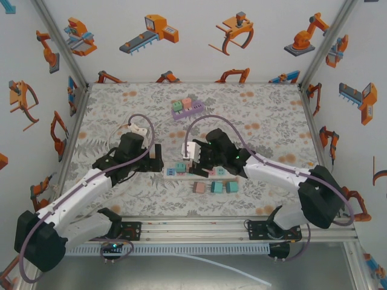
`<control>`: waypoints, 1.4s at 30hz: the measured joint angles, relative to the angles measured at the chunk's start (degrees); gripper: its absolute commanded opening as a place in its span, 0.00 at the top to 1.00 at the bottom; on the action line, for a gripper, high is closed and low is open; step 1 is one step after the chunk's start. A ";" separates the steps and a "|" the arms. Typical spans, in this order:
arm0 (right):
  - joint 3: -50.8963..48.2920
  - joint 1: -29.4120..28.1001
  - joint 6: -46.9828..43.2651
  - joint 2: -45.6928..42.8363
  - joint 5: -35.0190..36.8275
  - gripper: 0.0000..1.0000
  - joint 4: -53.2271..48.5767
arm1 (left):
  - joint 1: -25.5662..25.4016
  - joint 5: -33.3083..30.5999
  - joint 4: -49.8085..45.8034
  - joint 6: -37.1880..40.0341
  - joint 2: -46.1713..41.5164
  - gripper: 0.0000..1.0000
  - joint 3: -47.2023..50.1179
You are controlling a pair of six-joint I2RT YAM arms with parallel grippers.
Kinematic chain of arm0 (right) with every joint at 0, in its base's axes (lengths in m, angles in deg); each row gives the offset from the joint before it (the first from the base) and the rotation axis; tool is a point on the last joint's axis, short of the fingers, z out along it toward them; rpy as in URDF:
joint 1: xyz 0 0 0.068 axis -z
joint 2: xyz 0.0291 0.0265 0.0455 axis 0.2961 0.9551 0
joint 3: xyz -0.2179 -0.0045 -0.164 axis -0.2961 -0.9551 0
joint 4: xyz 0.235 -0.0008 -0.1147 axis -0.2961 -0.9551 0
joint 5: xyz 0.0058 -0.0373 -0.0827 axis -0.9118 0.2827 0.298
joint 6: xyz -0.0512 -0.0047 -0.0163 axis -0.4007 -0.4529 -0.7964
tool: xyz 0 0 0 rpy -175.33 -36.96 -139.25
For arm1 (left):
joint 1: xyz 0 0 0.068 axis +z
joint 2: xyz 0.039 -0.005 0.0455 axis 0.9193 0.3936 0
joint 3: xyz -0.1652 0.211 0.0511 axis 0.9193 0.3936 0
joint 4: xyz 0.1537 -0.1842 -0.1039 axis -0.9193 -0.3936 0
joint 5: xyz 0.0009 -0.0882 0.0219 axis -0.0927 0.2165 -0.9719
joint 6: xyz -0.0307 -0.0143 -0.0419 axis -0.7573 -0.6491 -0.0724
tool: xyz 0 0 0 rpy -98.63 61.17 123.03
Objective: Pull the plug off the socket
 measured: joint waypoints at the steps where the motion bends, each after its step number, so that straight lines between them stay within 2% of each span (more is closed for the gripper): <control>1: 0.59 0.09 -0.55 1.05 -0.59 0.36 -0.46 | 0.44 0.74 0.42 -0.20 0.55 0.02 0.13; 8: 4.57 0.39 -2.54 6.93 -3.52 0.44 -3.52 | 2.08 5.01 3.41 -0.81 5.57 0.12 0.22; 15: 5.51 0.39 -2.89 10.08 -5.05 0.52 -4.09 | 2.23 7.80 6.16 -1.01 10.29 0.13 0.22; 27: 5.88 0.68 -3.63 10.93 -6.03 0.65 -4.85 | 2.29 10.23 8.85 -1.11 17.31 0.18 0.22; 34: 6.12 0.72 -3.63 10.93 -6.16 0.67 -5.20 | 2.29 10.67 8.87 -1.14 20.39 0.26 0.22; 38: 6.32 0.72 -3.63 10.93 -6.14 0.69 -5.66 | 2.29 11.54 9.55 -1.55 21.33 0.26 0.17; 42: 6.49 0.72 -3.63 10.93 -6.16 0.75 -6.05 | 2.29 12.37 9.99 -1.75 21.94 0.26 0.09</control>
